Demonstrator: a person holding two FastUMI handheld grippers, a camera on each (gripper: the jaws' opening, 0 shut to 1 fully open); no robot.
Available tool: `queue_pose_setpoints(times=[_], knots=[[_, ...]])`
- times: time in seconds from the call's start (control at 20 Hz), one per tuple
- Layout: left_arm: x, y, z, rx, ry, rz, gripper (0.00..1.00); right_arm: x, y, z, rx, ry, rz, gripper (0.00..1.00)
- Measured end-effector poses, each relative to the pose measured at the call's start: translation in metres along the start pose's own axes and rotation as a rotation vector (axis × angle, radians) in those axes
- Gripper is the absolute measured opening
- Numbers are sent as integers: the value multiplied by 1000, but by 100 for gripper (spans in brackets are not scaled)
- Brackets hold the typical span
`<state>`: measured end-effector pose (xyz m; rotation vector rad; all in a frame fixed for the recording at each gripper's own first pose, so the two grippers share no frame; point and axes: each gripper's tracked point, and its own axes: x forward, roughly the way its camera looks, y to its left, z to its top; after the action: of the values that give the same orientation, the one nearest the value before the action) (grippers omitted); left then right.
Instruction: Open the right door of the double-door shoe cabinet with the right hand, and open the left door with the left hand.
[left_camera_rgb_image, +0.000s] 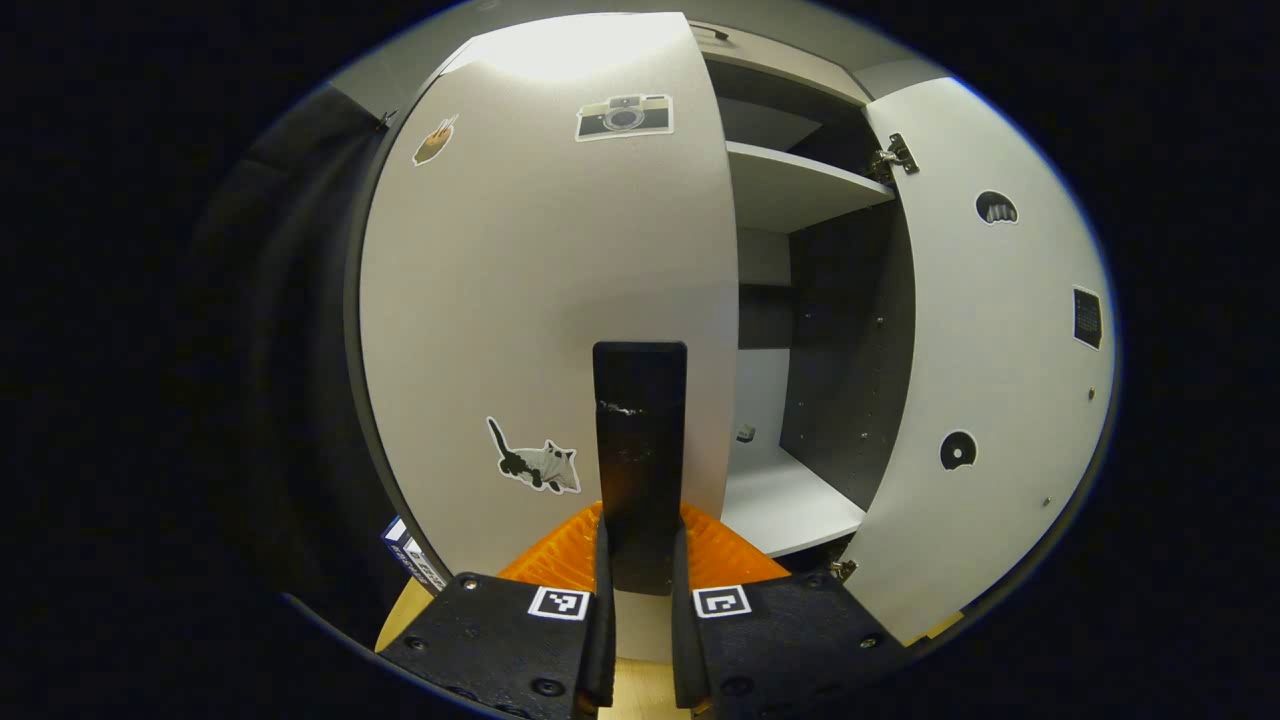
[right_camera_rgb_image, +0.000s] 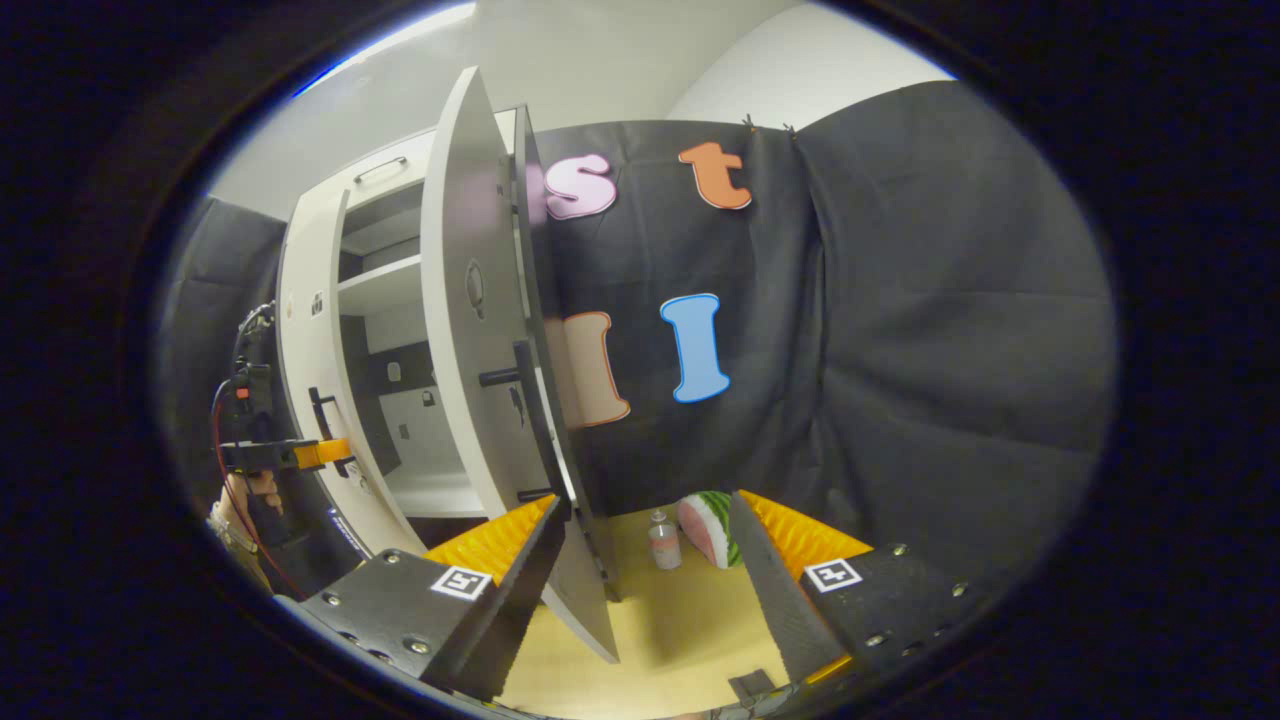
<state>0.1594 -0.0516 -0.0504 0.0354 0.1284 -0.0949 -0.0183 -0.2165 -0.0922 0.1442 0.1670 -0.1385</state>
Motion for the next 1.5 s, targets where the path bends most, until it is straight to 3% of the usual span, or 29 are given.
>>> queue_pose_setpoints(times=[0.1, 0.15, 0.2, 0.3, 0.35, 0.75, 0.8, 0.85, 1.15, 1.2, 1.25, 1.5], knots=[[-2, 1, 0, 0, -5, -17, 24, -5, 4, -4, 7, 3, 4, 98], [-3, 1, 0, 2, -8, -25, 24, -7, 6, -5, 9, 5, 6, 93], [-3, 1, -1, 3, -7, -33, 24, -9, 8, -6, 10, 6, 8, 98], [-4, 1, -2, 3, -5, -49, 24, -12, 11, -9, 9, 9, 12, 93], [-6, 2, -2, 3, -5, -56, 24, -14, 13, -9, 7, 9, 14, 98], [-11, 4, -3, 25, -24, -147, 24, -19, 25, -13, 27, 9, 17, 98], [-11, 4, -3, 29, -30, -162, 23, -19, 27, -15, 28, 9, 18, 93], [-11, 4, -3, 31, -31, -174, 23, -19, 28, -15, 29, 9, 20, 98], [-15, 6, -3, 38, -34, -247, 23, -18, 39, -17, 21, 11, 27, 98], [-15, 7, -4, 40, -35, -262, 23, -17, 40, -17, 21, 12, 26, 93], [-16, 7, -4, 40, -38, -276, 23, -16, 41, -18, 20, 13, 25, 98], [-23, 13, -3, 36, -51, -316, 23, -14, 45, -21, 17, 15, 25, 98]])
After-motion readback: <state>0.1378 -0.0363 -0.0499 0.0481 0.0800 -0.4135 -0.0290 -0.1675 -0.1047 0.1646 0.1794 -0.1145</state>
